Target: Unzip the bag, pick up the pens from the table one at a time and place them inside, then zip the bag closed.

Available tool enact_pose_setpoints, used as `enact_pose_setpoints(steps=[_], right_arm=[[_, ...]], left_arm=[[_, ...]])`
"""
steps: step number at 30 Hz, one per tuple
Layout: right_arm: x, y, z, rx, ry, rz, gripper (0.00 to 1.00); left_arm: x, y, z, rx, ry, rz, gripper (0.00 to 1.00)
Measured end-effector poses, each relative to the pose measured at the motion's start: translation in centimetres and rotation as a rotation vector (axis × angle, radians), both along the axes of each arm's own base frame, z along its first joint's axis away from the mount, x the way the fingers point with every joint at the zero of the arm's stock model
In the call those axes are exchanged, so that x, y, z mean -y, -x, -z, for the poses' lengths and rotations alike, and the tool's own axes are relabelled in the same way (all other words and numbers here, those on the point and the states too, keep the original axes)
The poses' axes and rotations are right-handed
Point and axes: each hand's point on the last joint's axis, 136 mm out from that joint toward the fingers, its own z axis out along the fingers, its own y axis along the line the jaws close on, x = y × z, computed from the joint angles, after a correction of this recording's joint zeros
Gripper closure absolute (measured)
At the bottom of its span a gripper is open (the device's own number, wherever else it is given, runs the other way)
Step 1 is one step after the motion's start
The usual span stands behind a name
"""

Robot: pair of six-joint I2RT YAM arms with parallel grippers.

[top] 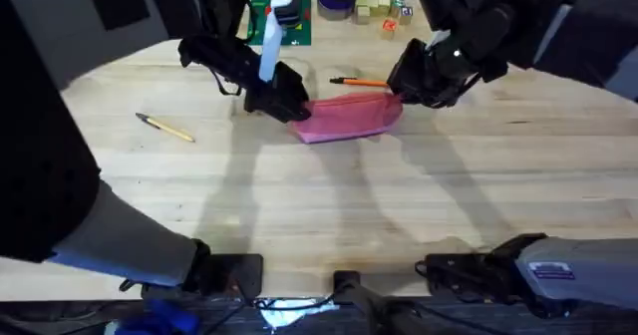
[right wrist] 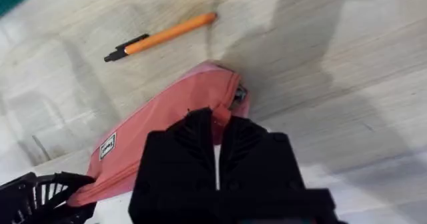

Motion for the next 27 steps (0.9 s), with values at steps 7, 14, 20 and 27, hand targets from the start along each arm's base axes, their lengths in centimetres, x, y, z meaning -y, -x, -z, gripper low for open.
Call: enact_pose_setpoints(steps=[7, 14, 20, 27], right_arm=[[0.0, 0.0, -0.1, 0.002, -0.001, 0.0, 0.972], [0.2, 0.6, -1.8, 0.046, -0.021, -0.003, 0.97], [0.0, 0.7, -2.2, 0.054, -0.016, -0.058, 0.97], [-0.2, 0.8, -2.1, 0.06, 0.03, -0.202, 0.97]], left_arm=[[0.0, 0.0, 0.0, 0.0, 0.0, 0.0, 0.959], [0.0, 0.0, 0.0, 0.0, -0.001, 0.0, 0.959], [0.0, 0.0, 0.0, -0.001, -0.001, 0.0, 0.959], [-0.1, 0.0, 0.1, -0.001, -0.004, -0.001, 0.959]])
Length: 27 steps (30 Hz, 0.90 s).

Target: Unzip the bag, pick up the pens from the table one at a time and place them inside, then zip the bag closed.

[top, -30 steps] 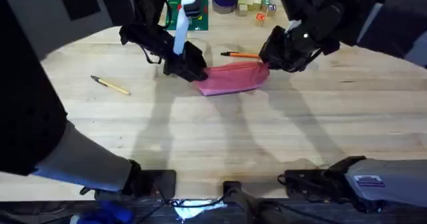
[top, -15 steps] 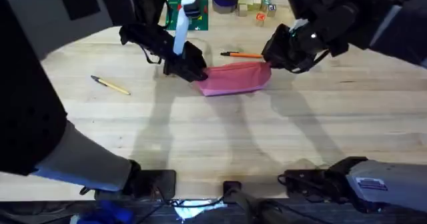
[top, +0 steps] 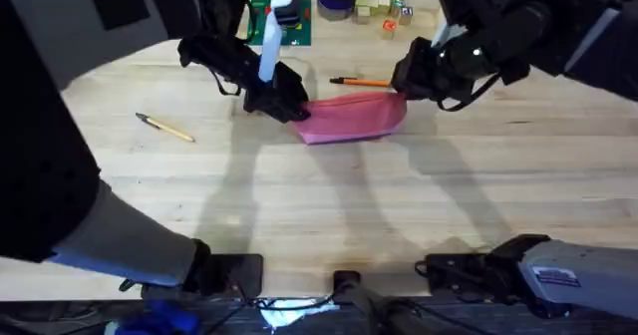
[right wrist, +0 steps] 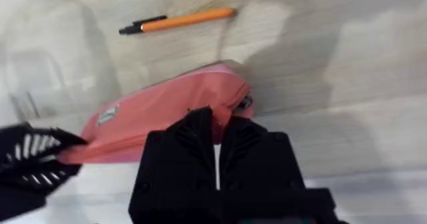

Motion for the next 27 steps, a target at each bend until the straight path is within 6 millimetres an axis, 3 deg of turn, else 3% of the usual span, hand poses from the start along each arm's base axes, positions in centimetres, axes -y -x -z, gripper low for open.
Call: enact_pose_setpoints(steps=[18, 27], right_arm=[[-2.1, -3.0, -2.0, 0.204, 0.113, -0.396, 0.969], [-4.6, -2.1, -2.1, 0.26, 0.22, -0.689, 0.969]], left_arm=[[-0.4, 0.0, 0.2, -0.005, -0.019, -0.005, 0.959], [-0.9, 0.0, 0.6, -0.009, -0.048, -0.012, 0.959]])
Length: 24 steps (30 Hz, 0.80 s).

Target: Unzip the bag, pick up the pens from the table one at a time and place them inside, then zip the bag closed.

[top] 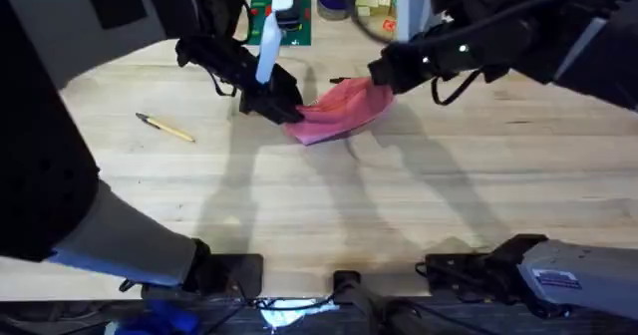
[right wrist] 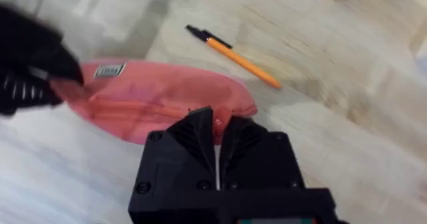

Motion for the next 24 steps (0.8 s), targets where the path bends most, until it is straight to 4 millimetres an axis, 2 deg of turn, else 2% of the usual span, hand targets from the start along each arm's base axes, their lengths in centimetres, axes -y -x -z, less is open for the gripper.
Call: enact_pose_setpoints(steps=[7, 11, 17, 24], right_arm=[[-1.8, 1.0, 1.3, 0.003, 0.095, -0.177, 0.969], [-2.2, 1.3, 1.9, -0.011, 0.117, -0.211, 0.969], [-2.5, 1.5, 2.0, -0.014, 0.108, -0.225, 0.969], [-4.0, 2.6, 2.0, -0.036, 0.067, -0.28, 0.969]], left_arm=[[-0.2, -0.1, 0.1, 0.004, -0.008, -0.004, 0.959], [-0.2, -0.2, 0.1, 0.005, -0.007, -0.003, 0.959], [-0.2, -0.1, 0.1, 0.005, -0.004, -0.003, 0.959], [-0.2, -0.2, 0.1, 0.008, -0.011, -0.004, 0.959]])
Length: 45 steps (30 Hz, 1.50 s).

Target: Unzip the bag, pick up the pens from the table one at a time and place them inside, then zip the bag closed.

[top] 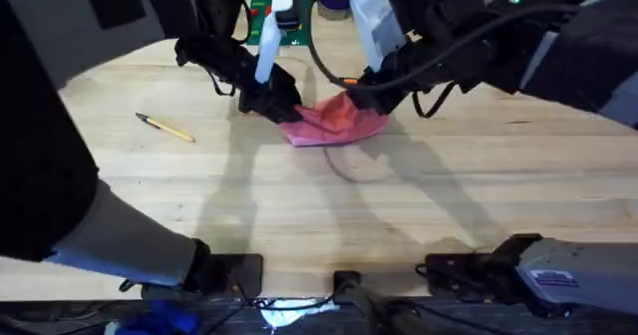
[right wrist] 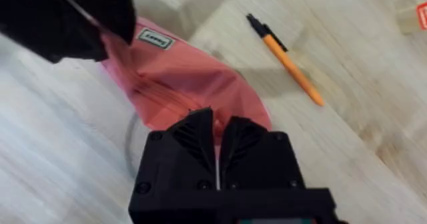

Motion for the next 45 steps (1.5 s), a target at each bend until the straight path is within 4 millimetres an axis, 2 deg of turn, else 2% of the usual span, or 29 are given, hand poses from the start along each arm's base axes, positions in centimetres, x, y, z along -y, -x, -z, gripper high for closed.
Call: enact_pose_setpoints(steps=[8, 21, 29, 38, 41, 45], right_arm=[[-1.5, 1.5, 0.2, -0.017, 0.003, -0.056, 0.969], [-1.5, 1.9, 0.6, -0.041, -0.005, -0.049, 0.969], [0.4, 0.1, 0.4, -0.043, -0.037, 0.082, 0.969], [3.9, -2.5, 0.1, -0.072, -0.121, 0.278, 0.969], [4.1, -2.6, 0.0, -0.081, -0.135, 0.296, 0.969], [3.4, -2.6, -0.2, -0.091, -0.173, 0.278, 0.969]], left_arm=[[-0.2, -0.1, 0.1, 0.004, -0.012, -0.002, 0.959], [-0.2, -0.2, 0.1, 0.006, -0.011, -0.004, 0.959], [-0.1, -0.3, 0.0, 0.013, 0.0, -0.003, 0.959], [0.7, -0.1, -0.6, 0.007, 0.047, 0.007, 0.959], [0.9, 0.0, -0.6, 0.007, 0.051, 0.011, 0.959], [0.9, 0.0, -0.6, 0.007, 0.049, 0.011, 0.959]])
